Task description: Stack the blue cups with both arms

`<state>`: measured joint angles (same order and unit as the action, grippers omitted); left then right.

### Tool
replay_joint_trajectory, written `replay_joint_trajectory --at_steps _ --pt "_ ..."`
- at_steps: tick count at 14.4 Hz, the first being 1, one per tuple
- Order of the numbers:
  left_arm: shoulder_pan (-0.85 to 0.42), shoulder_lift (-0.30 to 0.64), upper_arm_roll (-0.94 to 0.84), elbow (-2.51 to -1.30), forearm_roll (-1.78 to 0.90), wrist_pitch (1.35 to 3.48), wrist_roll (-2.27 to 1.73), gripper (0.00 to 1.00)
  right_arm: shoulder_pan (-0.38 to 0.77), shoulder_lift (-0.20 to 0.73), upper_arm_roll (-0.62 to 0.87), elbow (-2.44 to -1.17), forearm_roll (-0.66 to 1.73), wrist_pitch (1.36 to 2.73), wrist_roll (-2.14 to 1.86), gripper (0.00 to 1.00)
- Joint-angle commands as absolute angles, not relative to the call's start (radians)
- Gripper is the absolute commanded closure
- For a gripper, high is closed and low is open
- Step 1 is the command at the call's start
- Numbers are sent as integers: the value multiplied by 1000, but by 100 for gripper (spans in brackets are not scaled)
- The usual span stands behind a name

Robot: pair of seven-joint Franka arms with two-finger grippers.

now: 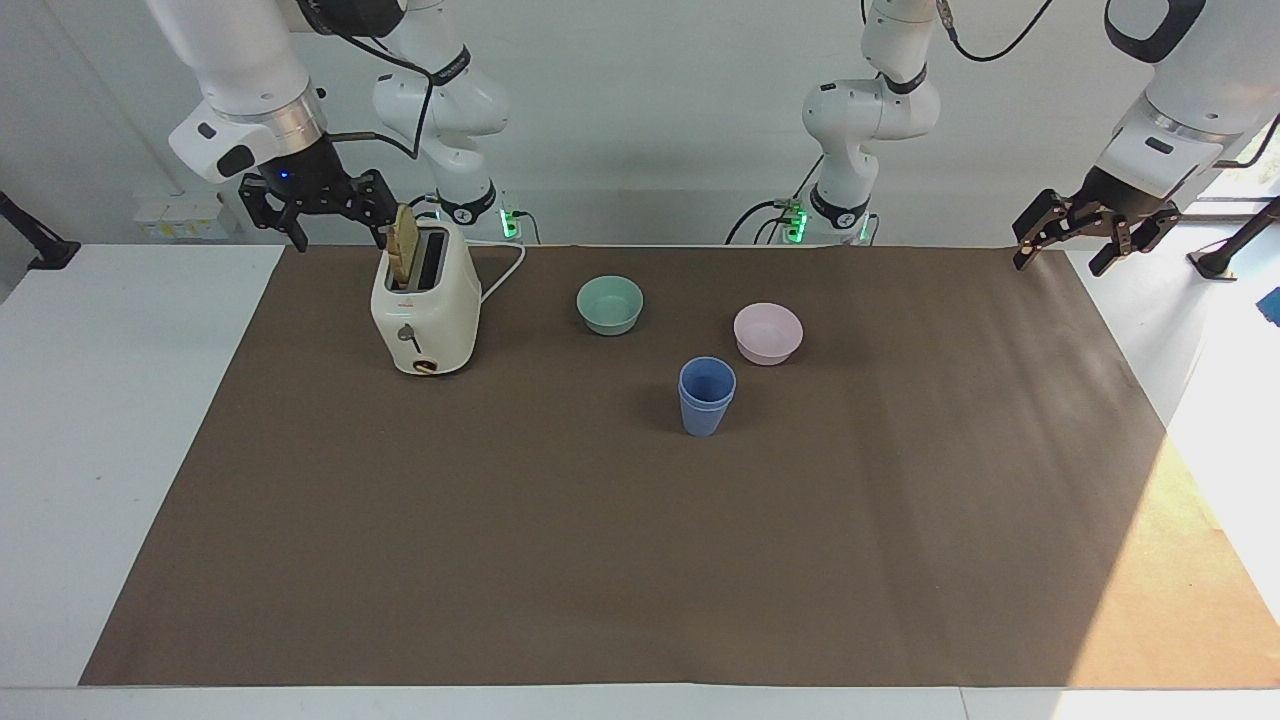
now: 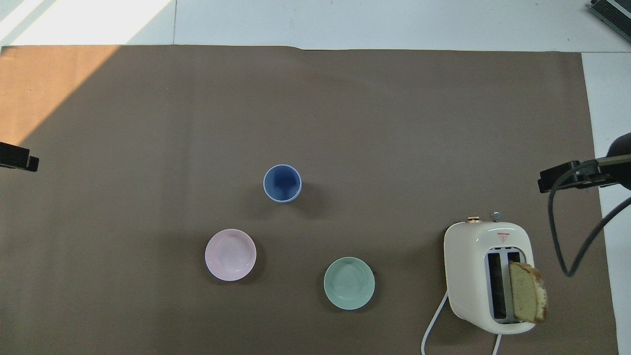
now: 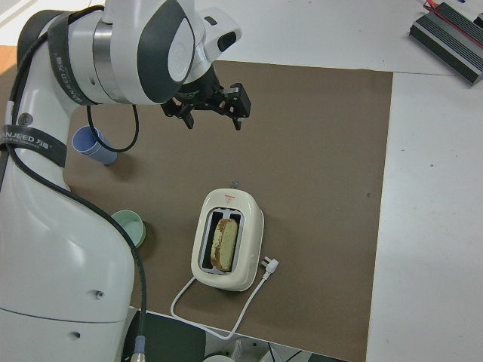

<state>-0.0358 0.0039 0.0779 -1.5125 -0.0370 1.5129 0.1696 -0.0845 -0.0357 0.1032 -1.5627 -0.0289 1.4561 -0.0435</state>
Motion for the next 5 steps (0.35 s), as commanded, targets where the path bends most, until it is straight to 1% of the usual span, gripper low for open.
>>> replay_joint_trajectory --at_steps 1,5 --pt "-31 -17 75 -1532 -31 1505 169 0 -98 -58 107 -1592 -14 1474 -60 0" --pt "-32 -18 75 -1535 -31 1506 170 0 -104 -57 107 -1592 -15 1479 -57 0"
